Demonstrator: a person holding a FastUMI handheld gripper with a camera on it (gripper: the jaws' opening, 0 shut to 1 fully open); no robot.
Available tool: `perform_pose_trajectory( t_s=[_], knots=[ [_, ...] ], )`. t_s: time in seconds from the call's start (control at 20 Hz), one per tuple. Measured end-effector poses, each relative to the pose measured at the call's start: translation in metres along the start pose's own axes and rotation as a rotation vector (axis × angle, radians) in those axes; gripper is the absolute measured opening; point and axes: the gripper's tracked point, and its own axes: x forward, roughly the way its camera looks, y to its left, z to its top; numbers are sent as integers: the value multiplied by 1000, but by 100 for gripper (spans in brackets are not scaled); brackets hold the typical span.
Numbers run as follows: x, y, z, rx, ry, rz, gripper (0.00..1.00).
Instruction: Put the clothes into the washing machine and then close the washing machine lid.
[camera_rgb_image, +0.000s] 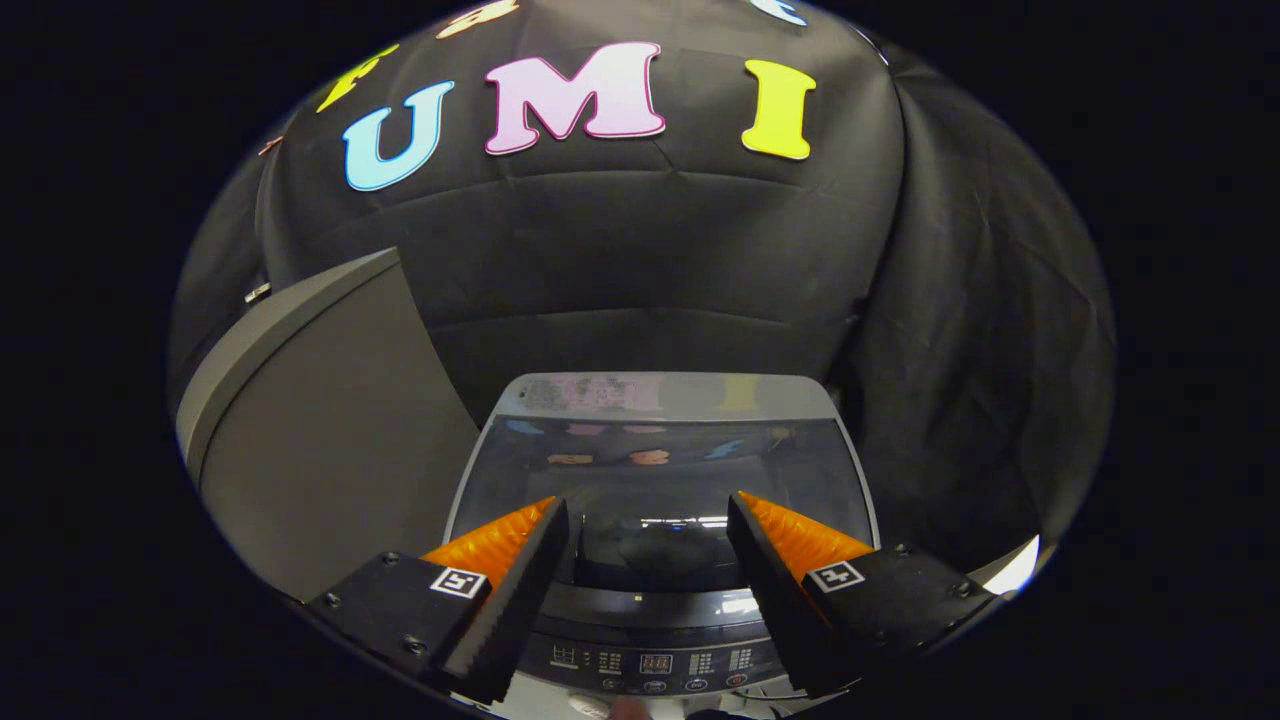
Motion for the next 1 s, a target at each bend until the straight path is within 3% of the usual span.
perform_pose_trajectory(
  t_s=[1.0],
  knots=[
    [-113,3,135,110,-357,24,100]
  ],
)
